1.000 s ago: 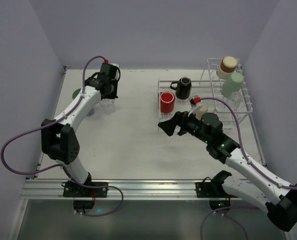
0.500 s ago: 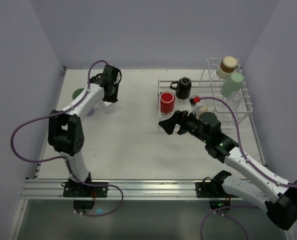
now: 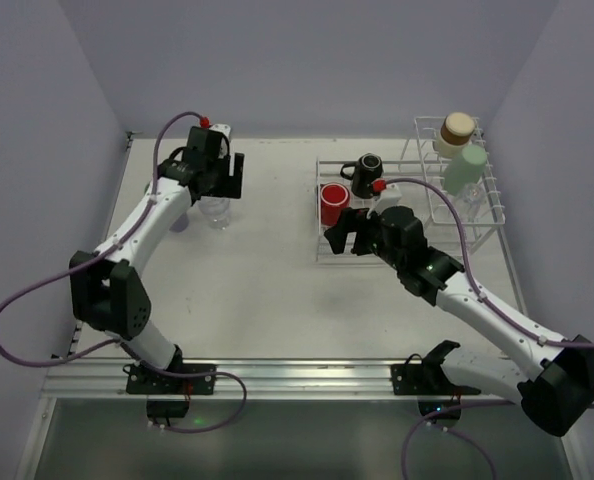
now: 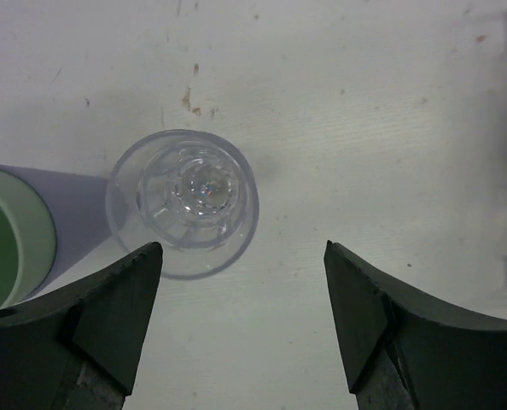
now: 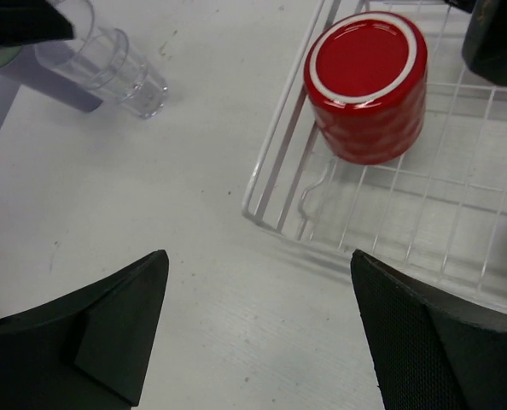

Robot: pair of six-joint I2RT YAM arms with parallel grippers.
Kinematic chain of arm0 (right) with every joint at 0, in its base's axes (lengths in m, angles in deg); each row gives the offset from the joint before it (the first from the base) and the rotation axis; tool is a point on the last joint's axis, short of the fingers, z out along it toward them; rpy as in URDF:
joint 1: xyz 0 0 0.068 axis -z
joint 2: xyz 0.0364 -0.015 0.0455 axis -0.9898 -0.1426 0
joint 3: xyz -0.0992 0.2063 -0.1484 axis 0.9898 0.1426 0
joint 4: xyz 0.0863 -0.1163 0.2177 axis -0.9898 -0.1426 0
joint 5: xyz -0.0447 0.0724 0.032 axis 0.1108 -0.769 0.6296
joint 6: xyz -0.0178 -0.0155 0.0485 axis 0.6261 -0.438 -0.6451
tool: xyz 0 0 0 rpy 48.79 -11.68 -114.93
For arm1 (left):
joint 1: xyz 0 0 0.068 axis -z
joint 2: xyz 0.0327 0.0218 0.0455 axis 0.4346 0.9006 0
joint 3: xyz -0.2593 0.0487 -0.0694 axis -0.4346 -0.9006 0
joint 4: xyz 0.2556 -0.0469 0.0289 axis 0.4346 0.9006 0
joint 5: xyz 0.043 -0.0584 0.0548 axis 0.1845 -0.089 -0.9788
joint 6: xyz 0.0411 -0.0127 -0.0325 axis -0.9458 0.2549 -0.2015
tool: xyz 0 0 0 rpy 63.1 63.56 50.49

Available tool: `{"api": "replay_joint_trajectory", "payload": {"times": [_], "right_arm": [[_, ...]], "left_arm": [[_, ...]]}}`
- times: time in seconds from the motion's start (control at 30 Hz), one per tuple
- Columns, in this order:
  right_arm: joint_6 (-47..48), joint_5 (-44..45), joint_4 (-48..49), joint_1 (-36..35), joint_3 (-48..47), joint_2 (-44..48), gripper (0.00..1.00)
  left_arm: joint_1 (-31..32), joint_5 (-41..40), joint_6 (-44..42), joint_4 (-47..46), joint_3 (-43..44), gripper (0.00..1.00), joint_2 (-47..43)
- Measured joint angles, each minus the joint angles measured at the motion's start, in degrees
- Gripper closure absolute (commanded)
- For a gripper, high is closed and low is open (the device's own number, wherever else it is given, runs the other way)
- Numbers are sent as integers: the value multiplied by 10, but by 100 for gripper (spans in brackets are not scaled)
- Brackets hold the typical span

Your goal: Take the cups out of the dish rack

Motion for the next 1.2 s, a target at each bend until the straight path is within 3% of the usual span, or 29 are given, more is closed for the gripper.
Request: {"api": "replay_joint_trajectory", "payload": {"times": [0.33, 0.5, 0.67, 1.2], "right_arm": [[100, 83, -38, 42, -111, -142, 22], [193, 75, -34, 68, -146, -212, 10], [266, 22, -15, 93, -151, -257, 2], [369, -84, -4, 111, -257, -407, 1]], "left_arm": [[35, 196, 28, -192, -220, 19, -379], [37, 260, 28, -243, -358, 19, -493], [37, 284, 26, -248, -438, 19, -527], [37, 314, 26, -265, -445, 19, -548]]}}
